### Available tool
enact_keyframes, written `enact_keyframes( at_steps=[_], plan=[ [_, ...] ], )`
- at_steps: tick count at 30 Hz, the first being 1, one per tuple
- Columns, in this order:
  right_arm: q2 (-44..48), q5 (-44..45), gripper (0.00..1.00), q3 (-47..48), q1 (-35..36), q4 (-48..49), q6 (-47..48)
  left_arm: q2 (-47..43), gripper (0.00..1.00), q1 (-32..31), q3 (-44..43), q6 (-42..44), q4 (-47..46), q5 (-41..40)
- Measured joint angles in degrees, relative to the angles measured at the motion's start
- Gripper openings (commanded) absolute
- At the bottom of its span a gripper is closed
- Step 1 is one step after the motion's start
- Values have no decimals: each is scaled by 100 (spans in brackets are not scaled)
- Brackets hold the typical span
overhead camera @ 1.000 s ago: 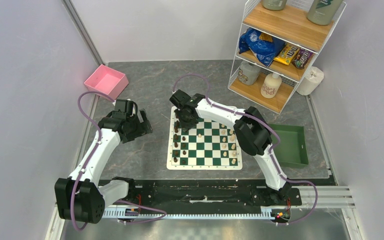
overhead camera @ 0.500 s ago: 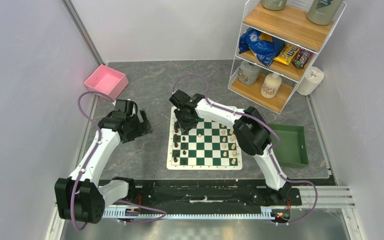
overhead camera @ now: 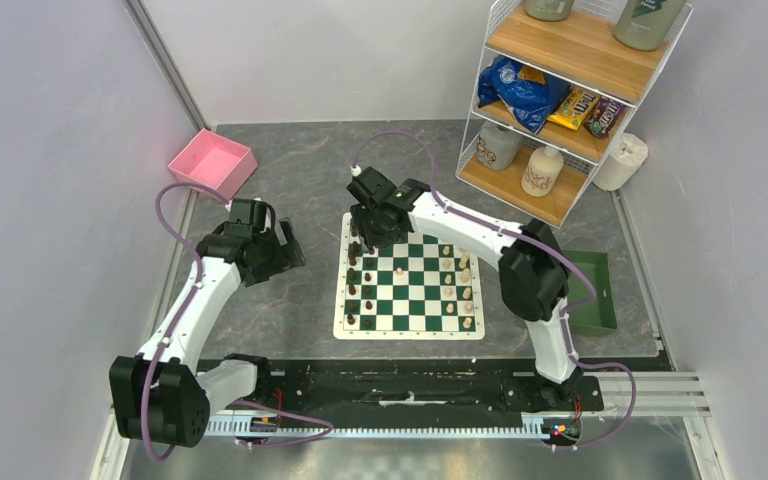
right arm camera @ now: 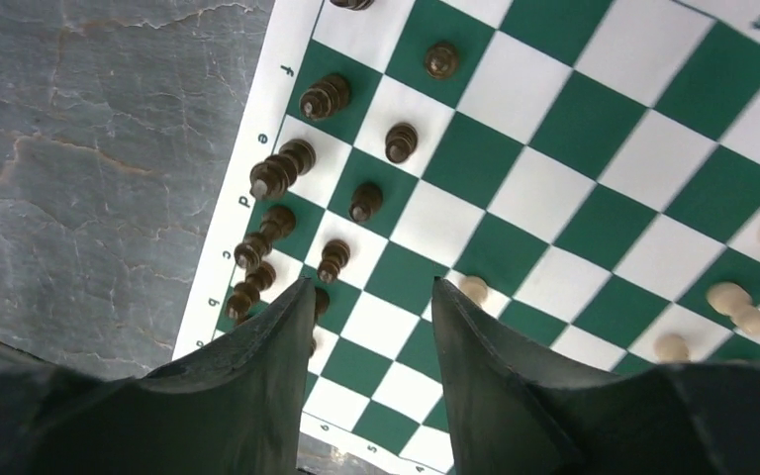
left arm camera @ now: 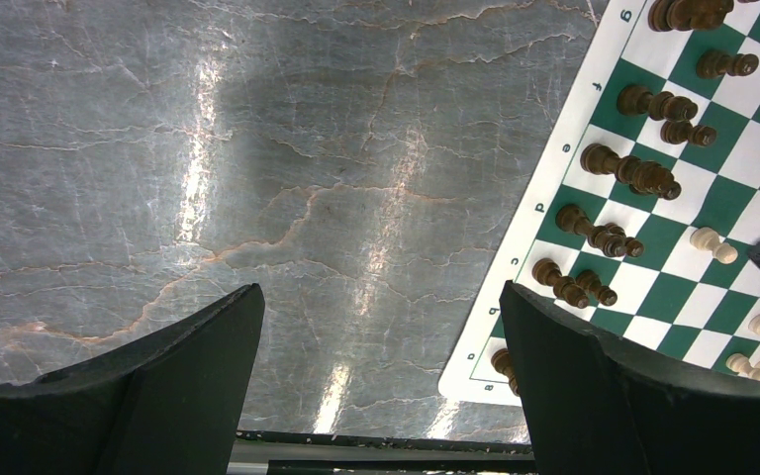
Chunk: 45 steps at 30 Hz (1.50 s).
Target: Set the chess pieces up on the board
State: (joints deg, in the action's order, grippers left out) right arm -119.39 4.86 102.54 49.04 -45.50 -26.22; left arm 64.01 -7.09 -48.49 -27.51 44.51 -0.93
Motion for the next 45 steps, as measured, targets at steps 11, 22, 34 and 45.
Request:
enact_keyframes(
  at_steps=[11,22,34,45],
  plan=[
    [522,404,57,-732,-52,0,-61,0,96,0,-2,0,0,0],
    [501,337,47,-994,-293,-28,-210,0,96,0,-2,0,0,0],
    [223,146,40,-1119,-302,-48,-273,2,96,0,0,0,0,0],
    [173,42,35,-1156,-304,-48,-293,2,96,0,-2,0,0,0]
  ],
)
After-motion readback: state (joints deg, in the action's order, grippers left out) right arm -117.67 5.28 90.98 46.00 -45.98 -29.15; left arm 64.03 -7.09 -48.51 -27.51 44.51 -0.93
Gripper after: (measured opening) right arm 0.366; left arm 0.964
